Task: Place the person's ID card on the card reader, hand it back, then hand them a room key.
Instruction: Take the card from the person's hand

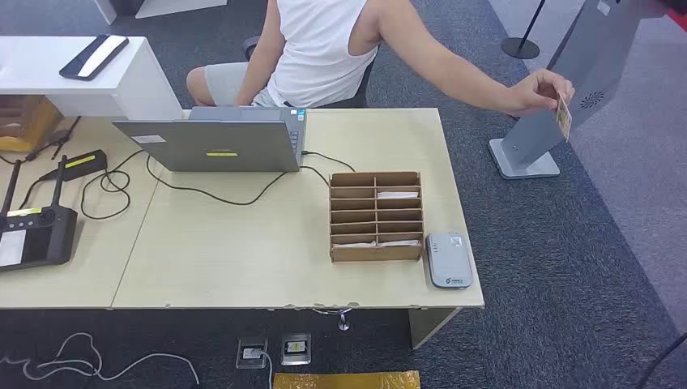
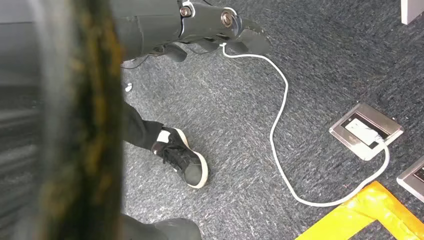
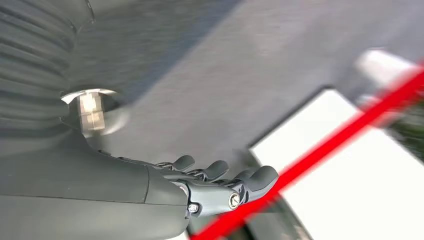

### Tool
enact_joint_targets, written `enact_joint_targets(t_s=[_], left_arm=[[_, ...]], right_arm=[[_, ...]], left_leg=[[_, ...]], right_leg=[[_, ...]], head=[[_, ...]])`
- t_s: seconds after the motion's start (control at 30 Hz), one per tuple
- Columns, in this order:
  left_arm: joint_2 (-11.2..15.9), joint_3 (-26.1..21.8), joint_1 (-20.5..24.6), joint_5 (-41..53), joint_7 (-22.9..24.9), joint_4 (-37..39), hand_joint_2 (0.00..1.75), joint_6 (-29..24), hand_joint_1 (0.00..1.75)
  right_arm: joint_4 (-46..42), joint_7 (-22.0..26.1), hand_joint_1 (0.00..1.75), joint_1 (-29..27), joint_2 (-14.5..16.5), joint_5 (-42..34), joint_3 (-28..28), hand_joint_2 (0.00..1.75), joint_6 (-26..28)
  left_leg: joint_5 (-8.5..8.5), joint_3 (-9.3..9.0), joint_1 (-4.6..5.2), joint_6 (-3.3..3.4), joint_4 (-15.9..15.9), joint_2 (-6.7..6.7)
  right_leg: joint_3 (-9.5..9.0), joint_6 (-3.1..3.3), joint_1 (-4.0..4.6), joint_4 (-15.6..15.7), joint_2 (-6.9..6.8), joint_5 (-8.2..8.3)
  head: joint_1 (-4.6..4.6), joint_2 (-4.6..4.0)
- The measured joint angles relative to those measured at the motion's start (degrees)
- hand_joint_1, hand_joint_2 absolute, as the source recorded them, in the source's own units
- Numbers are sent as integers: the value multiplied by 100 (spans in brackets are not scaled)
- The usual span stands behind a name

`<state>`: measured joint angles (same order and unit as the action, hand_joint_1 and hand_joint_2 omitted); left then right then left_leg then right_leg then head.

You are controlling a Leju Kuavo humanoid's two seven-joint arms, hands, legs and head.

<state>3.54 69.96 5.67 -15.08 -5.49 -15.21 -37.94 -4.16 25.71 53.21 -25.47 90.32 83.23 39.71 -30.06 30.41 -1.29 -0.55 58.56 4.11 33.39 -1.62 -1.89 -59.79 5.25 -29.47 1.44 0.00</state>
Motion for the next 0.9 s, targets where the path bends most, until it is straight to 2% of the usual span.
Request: enact_joint_targets(t_s=[0.07,0.1,0.13,0.17,0.2,0.23,0.27,0.3,0.33,0.37,0.4,0.43,0.5,0.57,0.63,0.73,0.9], left_arm=[[-6,-9,9,0,-21,0,175,-1,0],[-14,-21,21,0,-36,0,175,-2,0],[-20,-33,32,0,-46,0,175,-2,0],[-22,-45,37,0,-51,0,175,-2,0],[-20,-52,21,1,-52,0,175,-2,0],[-14,-55,-17,1,-52,0,175,-1,0],[-6,-55,-64,3,-52,2,175,-1,0],[0,-55,-105,1,-52,7,175,1,0],[11,-55,-123,-20,-52,15,175,1,0],[33,-55,-102,-65,-52,27,175,3,0],[56,-55,-51,-156,-51,39,175,5,0],[73,-55,24,-284,-49,47,175,9,0],[70,-56,189,-541,-43,51,175,15,0],[14,-55,285,-638,-40,40,175,19,0],[-33,-52,290,-525,-40,31,175,24,0],[-40,-50,181,-567,-39,34,175,30,0],[-41,-50,98,-1834,-39,39,175,34,0]], right_arm=[[-21,-2,0,125,63,-162,-108,175,-153],[-91,-125,0,131,140,-435,-262,175,-418],[-242,-478,0,-29,202,-929,-510,175,-807],[-478,-1076,0,-350,227,-1632,-872,175,-1235],[-826,-1999,0,-755,180,-2534,-1338,175,-1556],[-1263,-3161,0,-1133,36,-3495,-1886,175,-1681],[-1836,-4473,0,-1420,-216,-4406,-2540,175,-1600],[-2556,-5566,0,-1611,-547,-5135,-3247,175,-1440],[-3404,-6257,0,-1709,-917,-5523,-3996,175,-1328],[-4310,-6589,0,-1756,-1270,-5576,-4737,175,-1310],[-5174,-6570,0,-1772,-1510,-5256,-5446,175,-1429],[-5896,-6532,0,-1761,-1614,-4774,-6098,175,-1613],[-6838,-6475,0,-1730,-1443,-3875,-7312,175,-2019],[-7443,-6441,0,-1754,-1182,-3497,-8324,175,-2353],[-8002,-6414,0,-1643,-1089,-3315,-9199,175,-2557],[-8471,-6395,0,-1368,-911,-3235,-10231,175,-2658],[-8847,-6392,0,-1242,-696,-3271,-11414,175,-2641]], left_leg=[[0,-11,-4,-1,1,4],[-1,-33,-12,-1,6,8],[-4,-65,-29,0,15,11],[-7,-93,-41,3,29,12],[-10,-99,-40,6,37,-2],[-7,-80,-11,15,35,-39],[-2,-6,50,24,20,-89],[-12,67,130,39,-6,-158],[-21,125,206,55,-36,-233],[-39,161,259,62,-64,-301],[-59,140,275,71,-85,-357],[-65,102,249,72,-96,-392],[-67,20,155,72,-96,-376],[-20,5,113,75,-86,-241],[57,25,114,71,-80,-44],[110,43,78,49,-75,132],[110,57,65,42,-75,161]], right_leg=[[4,1,7,4,-2,-2],[0,2,24,21,-3,-2],[-6,1,46,50,7,-2],[-11,-7,62,84,23,-1],[-15,-22,57,106,49,4],[4,-38,18,99,85,10],[40,-56,-50,48,121,15],[93,-70,-138,-19,161,17],[150,-80,-215,-95,216,13],[189,-87,-266,-145,271,9],[205,-90,-276,-150,320,12],[190,-87,-248,-128,360,23],[116,-73,-153,-41,355,50],[68,-71,-114,-4,228,53],[78,-74,-116,1,38,54],[79,-67,-84,15,-125,63],[70,-64,-72,21,-151,61]], head=[[-2,0],[-6,0],[-8,0],[4,0],[38,0],[82,0],[123,0],[146,0],[136,0],[106,1],[56,1],[-3,1],[-77,1],[-84,0],[-79,1],[-75,0],[-79,0]])
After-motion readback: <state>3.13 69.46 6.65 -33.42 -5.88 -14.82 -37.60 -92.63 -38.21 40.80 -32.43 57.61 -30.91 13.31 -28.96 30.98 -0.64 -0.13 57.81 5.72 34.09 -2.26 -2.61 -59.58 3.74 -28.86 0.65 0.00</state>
